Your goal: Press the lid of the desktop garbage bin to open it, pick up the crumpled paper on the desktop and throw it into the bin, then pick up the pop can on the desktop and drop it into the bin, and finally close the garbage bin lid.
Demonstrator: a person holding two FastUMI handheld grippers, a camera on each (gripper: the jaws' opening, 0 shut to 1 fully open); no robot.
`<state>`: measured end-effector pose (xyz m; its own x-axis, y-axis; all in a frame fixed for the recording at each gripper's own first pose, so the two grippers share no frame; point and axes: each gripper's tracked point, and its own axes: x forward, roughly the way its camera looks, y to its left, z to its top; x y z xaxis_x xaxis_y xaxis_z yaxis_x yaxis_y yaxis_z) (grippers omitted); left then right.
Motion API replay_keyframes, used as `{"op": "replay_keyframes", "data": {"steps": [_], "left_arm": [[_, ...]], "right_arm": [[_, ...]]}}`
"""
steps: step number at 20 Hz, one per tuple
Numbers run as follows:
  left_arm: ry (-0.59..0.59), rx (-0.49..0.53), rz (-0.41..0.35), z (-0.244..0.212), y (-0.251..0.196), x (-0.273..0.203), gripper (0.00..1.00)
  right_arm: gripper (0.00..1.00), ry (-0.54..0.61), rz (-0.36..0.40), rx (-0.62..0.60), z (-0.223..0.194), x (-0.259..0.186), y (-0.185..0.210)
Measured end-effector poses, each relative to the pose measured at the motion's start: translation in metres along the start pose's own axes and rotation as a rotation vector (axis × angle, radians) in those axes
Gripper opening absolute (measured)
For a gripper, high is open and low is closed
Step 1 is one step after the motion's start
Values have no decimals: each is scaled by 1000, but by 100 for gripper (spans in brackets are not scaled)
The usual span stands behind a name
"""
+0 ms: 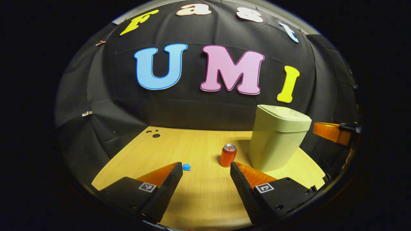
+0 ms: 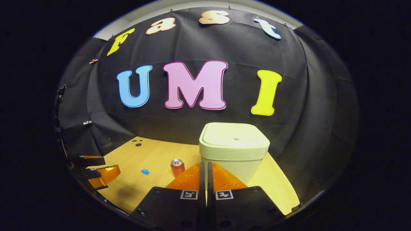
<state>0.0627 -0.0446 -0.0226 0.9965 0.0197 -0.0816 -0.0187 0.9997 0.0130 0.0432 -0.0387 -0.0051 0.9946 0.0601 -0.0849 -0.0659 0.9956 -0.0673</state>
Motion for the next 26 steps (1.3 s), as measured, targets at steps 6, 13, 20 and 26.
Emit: {"op": "replay_keyframes", "data": {"steps": [6,13,20,26], "left_arm": [[8,3,19,-1,-1,10,96],[36,6,47,-9,1,20,96],[68,-7,103,-17,8,24,96],[83,-21,144,-22,10,26,96]], "right_arm": [[5,-18,27,6,20,16,-13],[5,-36,24,15,53,54,-42],[5,4,-44,21,50,101,-85],[5,38,-27,-16,36,127,-88]]}}
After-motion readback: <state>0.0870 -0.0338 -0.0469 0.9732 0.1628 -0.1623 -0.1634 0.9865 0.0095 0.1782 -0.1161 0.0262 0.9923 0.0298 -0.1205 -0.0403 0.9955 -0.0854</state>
